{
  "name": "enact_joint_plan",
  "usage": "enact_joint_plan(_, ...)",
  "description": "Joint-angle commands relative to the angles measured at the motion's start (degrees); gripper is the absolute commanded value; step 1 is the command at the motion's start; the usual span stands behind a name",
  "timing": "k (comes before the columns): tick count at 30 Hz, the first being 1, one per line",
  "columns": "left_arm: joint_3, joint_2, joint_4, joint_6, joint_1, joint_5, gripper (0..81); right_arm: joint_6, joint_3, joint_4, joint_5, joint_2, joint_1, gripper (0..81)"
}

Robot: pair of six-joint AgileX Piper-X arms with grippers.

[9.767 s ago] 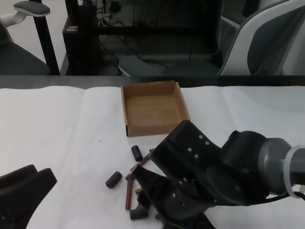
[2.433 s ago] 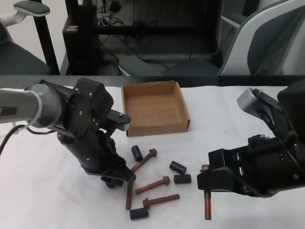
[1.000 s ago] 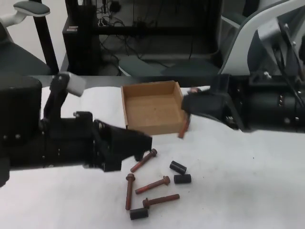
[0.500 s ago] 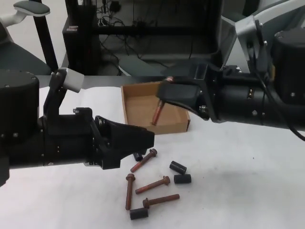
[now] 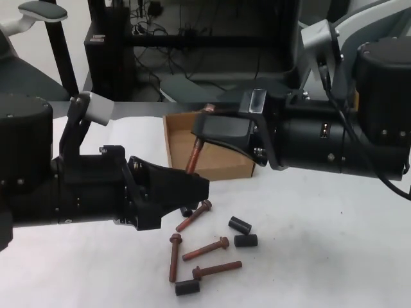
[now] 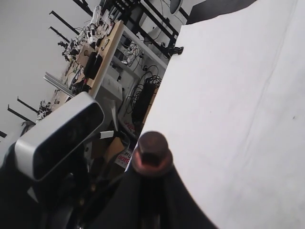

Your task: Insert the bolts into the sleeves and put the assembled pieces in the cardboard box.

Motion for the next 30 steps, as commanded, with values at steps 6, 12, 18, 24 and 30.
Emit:
enact_joint_plan(6,-0.1,-0.5,-2.0,0.9,-0.1,1.8,1.7,-0.7,-0.7,-1.0,0.1,0.3,-0.2,0.6)
enact_joint_plan(12,-0.1,-0.5,-2.0,0.6,-0.1,1.8,1.7,-3.7,-0.7,-0.6,0.1,0.3,-0.2,0.6)
enact_joint_plan(18,-0.1,-0.5,-2.0,0.5,-0.1,2.1,1.7,-5.7,-0.7,-0.1,-0.6,0.3,-0.2,0.6)
enact_joint_plan(24,-0.1,-0.5,-2.0,0.5,-0.1,2.1,1.7,-7.8,-0.7,0.6,-1.6,0.3,-0.2,0.6)
enact_joint_plan(30,-0.1,-0.5,-2.0,0.5,-0.1,2.1,1.7,-7.9,-0.7,0.6,-1.6,0.3,-0.3,0.6)
